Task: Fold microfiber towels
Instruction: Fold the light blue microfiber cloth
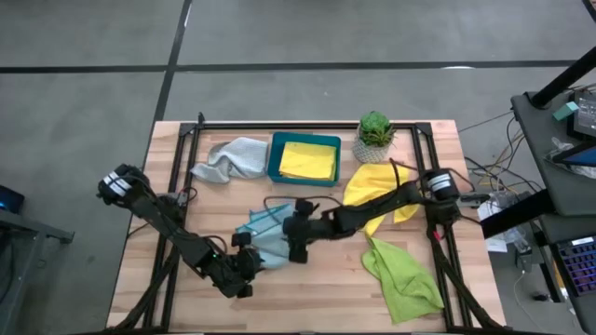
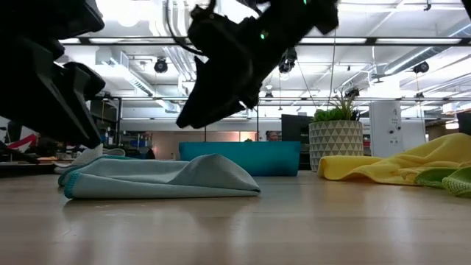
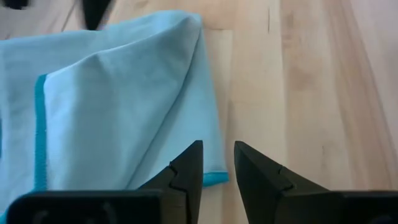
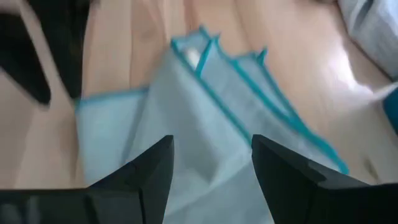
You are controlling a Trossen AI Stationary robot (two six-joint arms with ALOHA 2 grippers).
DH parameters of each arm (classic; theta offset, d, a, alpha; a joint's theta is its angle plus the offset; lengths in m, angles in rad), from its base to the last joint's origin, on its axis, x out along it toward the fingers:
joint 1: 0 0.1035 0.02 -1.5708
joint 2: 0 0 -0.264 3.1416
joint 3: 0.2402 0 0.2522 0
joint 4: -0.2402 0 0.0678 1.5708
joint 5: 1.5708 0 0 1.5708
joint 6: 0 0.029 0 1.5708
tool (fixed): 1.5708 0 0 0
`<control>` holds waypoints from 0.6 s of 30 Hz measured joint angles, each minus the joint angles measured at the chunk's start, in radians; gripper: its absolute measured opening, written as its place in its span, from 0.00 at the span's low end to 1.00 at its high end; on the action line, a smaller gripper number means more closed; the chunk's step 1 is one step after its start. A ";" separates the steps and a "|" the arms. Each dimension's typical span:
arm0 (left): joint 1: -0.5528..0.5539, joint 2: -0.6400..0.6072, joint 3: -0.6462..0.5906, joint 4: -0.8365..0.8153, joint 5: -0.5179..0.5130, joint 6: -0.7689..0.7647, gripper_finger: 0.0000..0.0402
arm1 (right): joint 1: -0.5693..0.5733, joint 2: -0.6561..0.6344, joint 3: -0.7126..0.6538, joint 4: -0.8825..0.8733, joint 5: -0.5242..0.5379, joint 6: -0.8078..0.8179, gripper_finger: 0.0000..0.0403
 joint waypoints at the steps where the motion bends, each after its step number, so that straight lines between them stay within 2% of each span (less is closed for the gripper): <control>1: 0.001 0.005 0.000 0.009 -0.001 0.000 0.19 | -0.016 -0.009 -0.038 0.076 -0.025 0.000 0.51; 6: 0.001 0.017 -0.001 0.012 -0.015 -0.002 0.19 | -0.095 0.014 -0.158 0.405 -0.194 0.051 0.51; 8: 0.002 0.022 -0.002 0.015 -0.020 -0.010 0.19 | -0.114 0.043 -0.171 0.478 -0.239 0.076 0.51; 14: 0.004 0.039 -0.006 0.019 -0.020 -0.027 0.19 | -0.131 0.120 -0.127 0.452 -0.273 0.074 0.51; 18: 0.008 0.059 -0.006 0.028 -0.020 -0.028 0.19 | -0.131 0.135 -0.085 0.365 -0.275 0.046 0.51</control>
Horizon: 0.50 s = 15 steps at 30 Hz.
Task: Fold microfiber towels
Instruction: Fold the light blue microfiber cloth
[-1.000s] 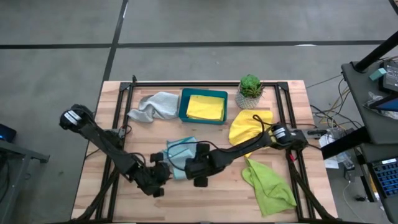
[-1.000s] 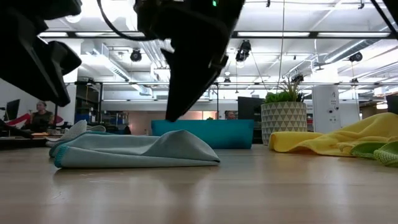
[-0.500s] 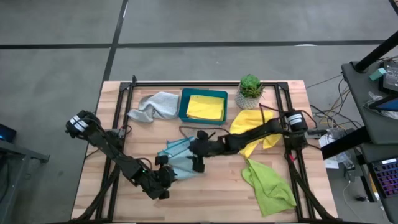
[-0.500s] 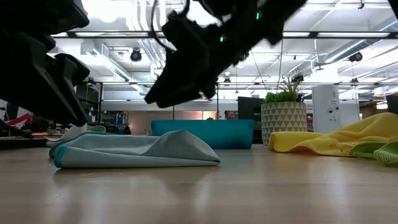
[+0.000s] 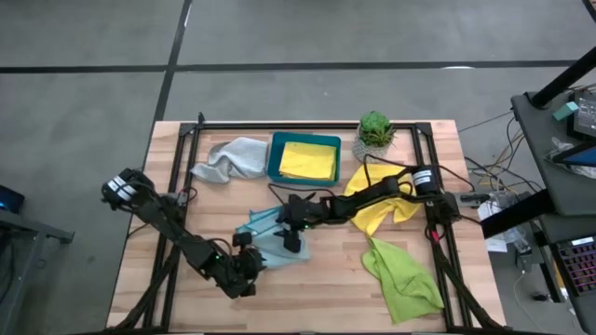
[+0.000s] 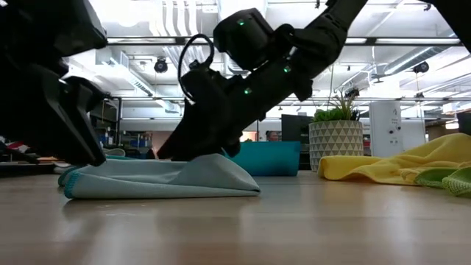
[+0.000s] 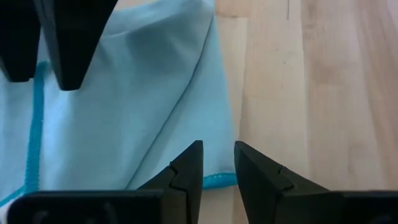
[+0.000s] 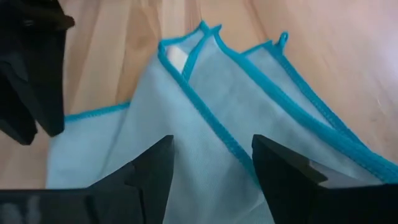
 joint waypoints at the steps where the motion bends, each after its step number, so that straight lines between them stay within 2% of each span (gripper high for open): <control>1: 0.000 0.006 0.000 0.010 0.000 0.000 0.19 | 0.000 0.002 0.009 -0.021 0.003 -0.006 0.50; 7: 0.002 0.047 0.000 0.051 0.000 -0.001 0.19 | -0.001 0.008 0.040 -0.091 0.006 -0.041 0.40; 12: 0.002 0.052 -0.010 0.055 0.009 -0.034 0.19 | -0.002 0.008 0.044 -0.128 0.006 -0.061 0.19; 15: 0.002 0.052 -0.031 0.055 0.050 -0.078 0.19 | -0.002 0.008 0.044 -0.150 0.006 -0.083 0.05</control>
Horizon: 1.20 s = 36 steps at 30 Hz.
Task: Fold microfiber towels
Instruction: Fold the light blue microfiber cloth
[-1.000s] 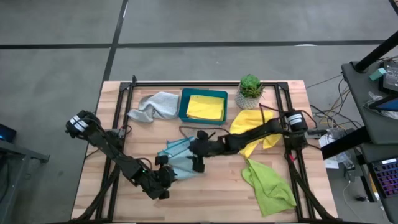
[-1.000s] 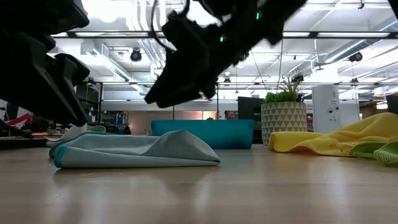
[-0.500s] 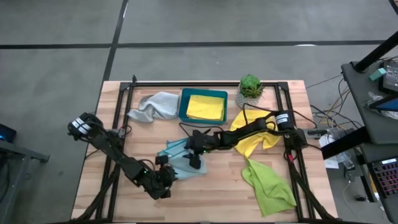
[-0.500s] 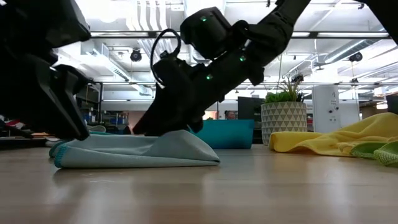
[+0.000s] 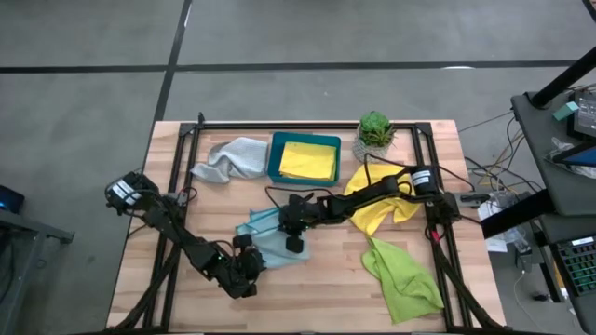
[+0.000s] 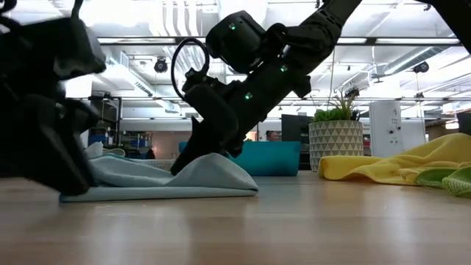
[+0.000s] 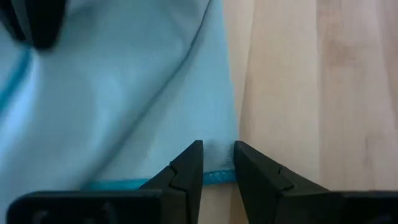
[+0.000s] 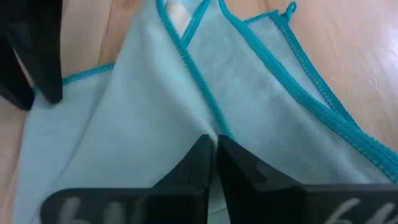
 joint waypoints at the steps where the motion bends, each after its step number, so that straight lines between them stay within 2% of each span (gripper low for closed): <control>1: 0.000 -0.001 -0.007 0.004 0.008 -0.015 0.19 | 0.000 -0.003 0.000 -0.010 0.000 -0.001 0.04; 6: -0.002 -0.019 -0.032 0.009 0.043 -0.052 0.19 | 0.000 -0.046 0.000 -0.083 0.010 -0.010 0.02; 16: -0.004 -0.055 -0.035 -0.048 0.098 -0.060 0.19 | 0.032 -0.203 0.000 -0.393 0.251 -0.048 0.02; 21: -0.004 -0.056 -0.035 -0.048 0.108 -0.070 0.19 | 0.067 -0.267 -0.001 -0.480 0.296 -0.010 0.02; 23: -0.003 -0.056 -0.035 -0.048 0.109 -0.072 0.19 | 0.089 -0.279 -0.001 -0.454 0.293 0.022 0.02; 27: -0.004 -0.056 -0.035 -0.047 0.106 -0.071 0.19 | 0.139 -0.251 -0.001 -0.320 0.221 0.061 0.02; 33: -0.004 -0.066 -0.029 -0.055 0.124 -0.071 0.19 | 0.177 -0.120 0.006 -0.021 0.180 0.109 0.02; 36: -0.005 -0.080 -0.028 -0.057 0.143 -0.071 0.19 | 0.175 -0.038 0.047 0.048 0.128 0.130 0.02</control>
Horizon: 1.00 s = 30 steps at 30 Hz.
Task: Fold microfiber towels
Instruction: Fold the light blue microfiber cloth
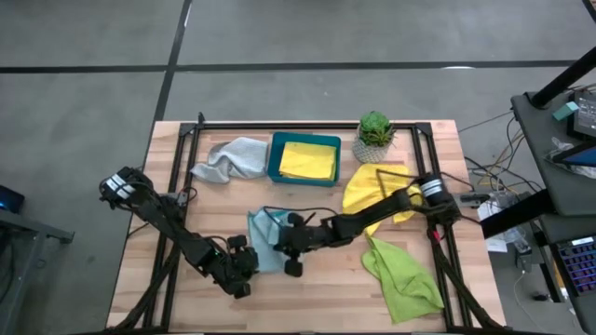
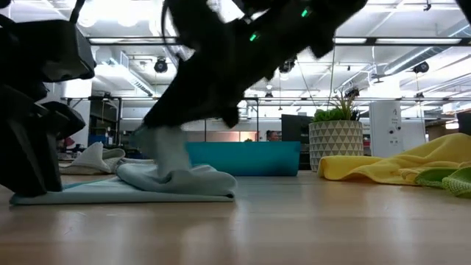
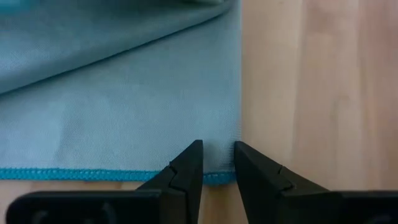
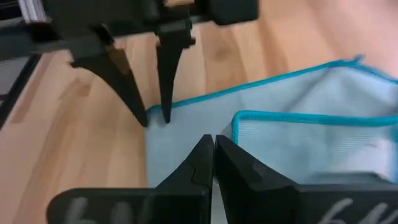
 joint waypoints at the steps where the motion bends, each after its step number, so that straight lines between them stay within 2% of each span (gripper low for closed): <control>1: 0.000 -0.007 0.000 0.001 0.003 0.000 0.19 | 0.000 0.025 0.022 0.004 -0.004 0.002 0.02; 4: 0.000 -0.028 -0.003 0.000 0.007 0.000 0.19 | 0.000 0.100 0.097 0.002 -0.010 -0.003 0.02; 10: 0.000 -0.065 0.001 -0.031 0.017 0.019 0.19 | 0.000 0.218 0.256 -0.023 -0.152 -0.027 0.02; 15: -0.001 -0.121 0.013 -0.099 0.076 0.019 0.19 | 0.000 0.274 0.348 -0.102 -0.158 -0.051 0.02; 22: -0.003 -0.204 0.015 -0.153 0.068 0.019 0.19 | -0.002 0.321 0.416 -0.124 -0.158 -0.046 0.03; 25: -0.004 -0.208 0.015 -0.154 0.052 0.019 0.19 | -0.002 0.321 0.425 -0.127 -0.158 -0.056 0.07; 30: -0.004 -0.201 0.014 -0.153 0.051 0.018 0.19 | -0.002 0.321 0.455 -0.156 -0.158 -0.086 0.21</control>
